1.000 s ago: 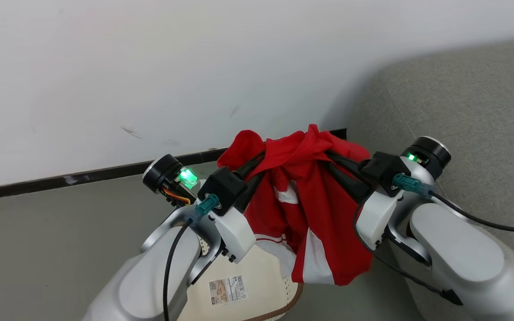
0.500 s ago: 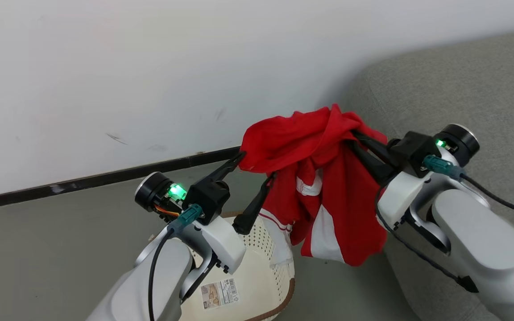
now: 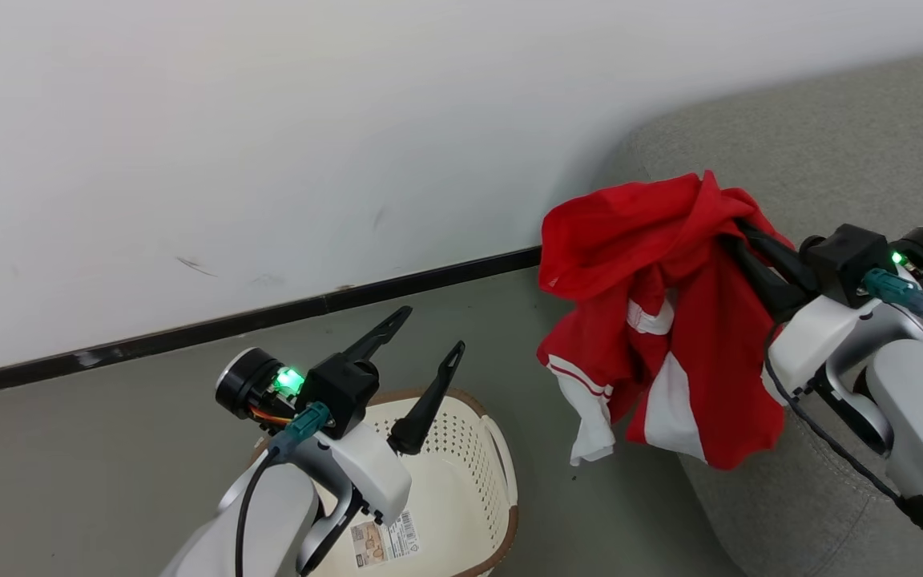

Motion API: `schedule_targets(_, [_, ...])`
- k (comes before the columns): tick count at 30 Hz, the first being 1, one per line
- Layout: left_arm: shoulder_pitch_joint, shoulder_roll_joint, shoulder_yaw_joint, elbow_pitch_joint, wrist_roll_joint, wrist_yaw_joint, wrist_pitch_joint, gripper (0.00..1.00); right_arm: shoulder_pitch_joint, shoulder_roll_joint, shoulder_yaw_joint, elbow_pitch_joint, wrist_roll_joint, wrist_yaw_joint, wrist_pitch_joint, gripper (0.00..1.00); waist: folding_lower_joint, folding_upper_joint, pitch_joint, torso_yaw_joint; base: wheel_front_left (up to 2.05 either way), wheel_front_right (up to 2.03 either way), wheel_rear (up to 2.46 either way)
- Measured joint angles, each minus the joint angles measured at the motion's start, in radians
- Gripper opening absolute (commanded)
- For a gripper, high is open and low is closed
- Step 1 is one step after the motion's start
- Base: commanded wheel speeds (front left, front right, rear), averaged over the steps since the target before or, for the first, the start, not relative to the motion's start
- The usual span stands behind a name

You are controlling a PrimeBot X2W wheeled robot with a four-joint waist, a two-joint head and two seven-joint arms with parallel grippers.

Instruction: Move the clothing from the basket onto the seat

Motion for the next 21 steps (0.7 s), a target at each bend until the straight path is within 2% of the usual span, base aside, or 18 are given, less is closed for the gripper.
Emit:
schedule_targets(13, [0.032, -0.023, -0.041, -0.037, -0.062, -0.027, -0.01, 1.0, 0.089, -0.065, -0.126, -0.018, 0.009, 0.0, 0.0, 0.0, 0.0, 0.0, -0.026, -0.055, 0.0, 0.0, 0.0])
schedule_targets(21, [0.053, -0.032, -0.075, -0.057, -0.097, -0.036, -0.011, 1.0, 0.151, -0.084, -0.186, -0.066, 0.01, 0.0, 0.0, 0.0, 0.0, 0.0, -0.047, -0.116, 0.0, 0.0, 0.0])
